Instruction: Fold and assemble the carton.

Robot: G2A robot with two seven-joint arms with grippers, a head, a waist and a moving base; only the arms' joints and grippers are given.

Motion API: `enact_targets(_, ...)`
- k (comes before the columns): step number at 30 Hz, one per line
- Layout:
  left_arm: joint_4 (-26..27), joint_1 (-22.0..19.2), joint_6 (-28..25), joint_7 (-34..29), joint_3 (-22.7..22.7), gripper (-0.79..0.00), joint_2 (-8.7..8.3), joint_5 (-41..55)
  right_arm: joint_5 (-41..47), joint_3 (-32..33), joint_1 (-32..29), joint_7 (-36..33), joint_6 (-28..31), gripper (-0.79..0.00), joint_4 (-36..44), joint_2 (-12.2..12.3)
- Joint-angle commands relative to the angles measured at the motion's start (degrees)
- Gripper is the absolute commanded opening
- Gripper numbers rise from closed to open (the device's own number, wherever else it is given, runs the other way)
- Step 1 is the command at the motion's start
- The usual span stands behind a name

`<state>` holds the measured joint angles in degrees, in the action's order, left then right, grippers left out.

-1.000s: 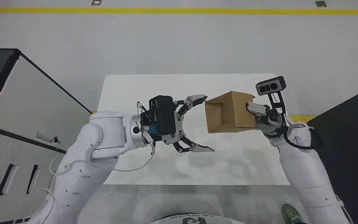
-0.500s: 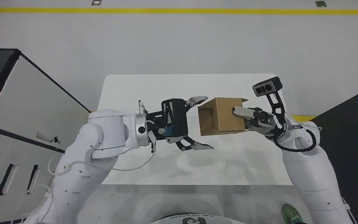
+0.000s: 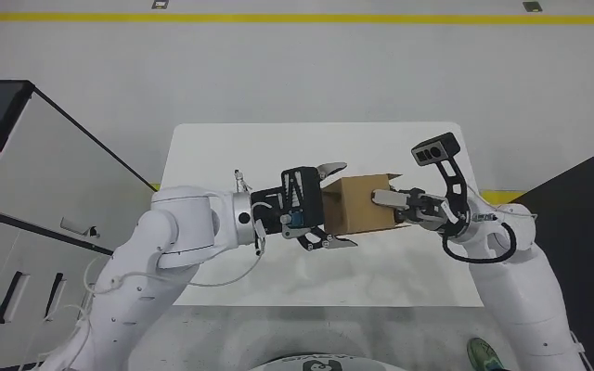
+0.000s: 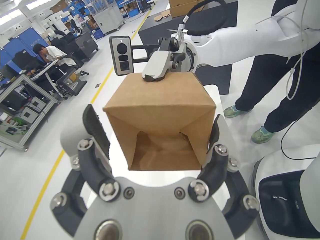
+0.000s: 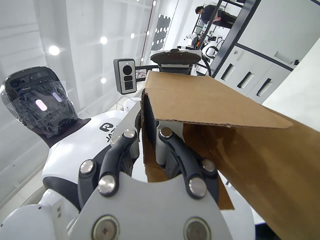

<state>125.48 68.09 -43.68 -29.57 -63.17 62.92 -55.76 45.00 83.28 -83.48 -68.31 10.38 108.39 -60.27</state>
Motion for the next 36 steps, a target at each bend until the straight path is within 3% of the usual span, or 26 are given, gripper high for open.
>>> enact_targets(1,0.1,0.0,-0.1,-0.5,0.2,0.000,-0.06,0.4,-0.4,0.2,-0.1,0.1,0.3,-0.785,0.2,0.0)
enact_targets(4,0.4,-0.1,0.0,-1.1,0.5,-0.166,-0.16,0.8,-0.8,0.4,-0.2,0.0,0.4,-0.785,0.5,0.1)
enact_targets(7,0.5,0.0,0.2,-1.5,0.6,-0.416,-0.26,1.1,-1.2,0.6,-0.2,0.0,0.2,-0.785,0.7,0.1)
enact_targets(10,0.8,0.0,0.4,-1.8,0.7,-0.542,-0.36,1.2,-1.3,0.6,-0.3,0.0,0.1,-0.785,0.9,0.2)
enact_targets(13,0.8,0.1,0.5,-2.0,0.7,-0.773,-0.46,1.3,-1.4,0.7,-0.5,0.1,-0.1,-0.785,1.1,0.2)
enact_targets(21,0.8,-0.1,0.4,-2.0,0.7,-0.785,-0.70,1.8,-1.1,0.8,-0.8,0.7,-0.3,-0.785,1.4,0.2)
enact_targets(22,0.7,0.0,0.4,-2.0,0.7,-0.785,-0.73,2.0,-1.0,0.8,-0.8,0.9,-0.3,-0.662,1.4,0.2)
enact_targets(23,0.7,0.0,0.4,-2.0,0.6,-0.785,-0.78,2.0,-0.8,0.8,-0.9,1.1,-0.3,-0.394,1.4,0.2)
enact_targets(24,0.7,-0.1,0.3,-2.0,0.5,-0.785,-0.83,2.2,-0.6,0.9,-1.0,1.4,-0.3,-0.037,1.4,0.2)
enact_targets(25,0.6,0.0,0.2,-2.0,0.3,-0.785,-0.88,2.3,-0.3,1.1,-1.1,1.6,-0.2,0.000,1.5,0.2)
enact_targets(34,-1.3,1.0,-1.5,1.5,-1.6,-0.785,-1.33,6.3,5.0,6.0,-3.2,-1.4,1.5,0.000,1.2,0.5)
enact_targets(35,-1.7,1.1,-1.7,2.1,-1.8,-0.785,-1.36,7.0,5.7,6.9,-3.5,-1.9,1.7,-0.058,1.0,0.6)
enact_targets(36,-2.1,1.3,-2.0,2.8,-1.9,-0.785,-1.38,7.8,6.7,7.8,-3.9,-2.4,2.0,-0.194,0.8,0.6)
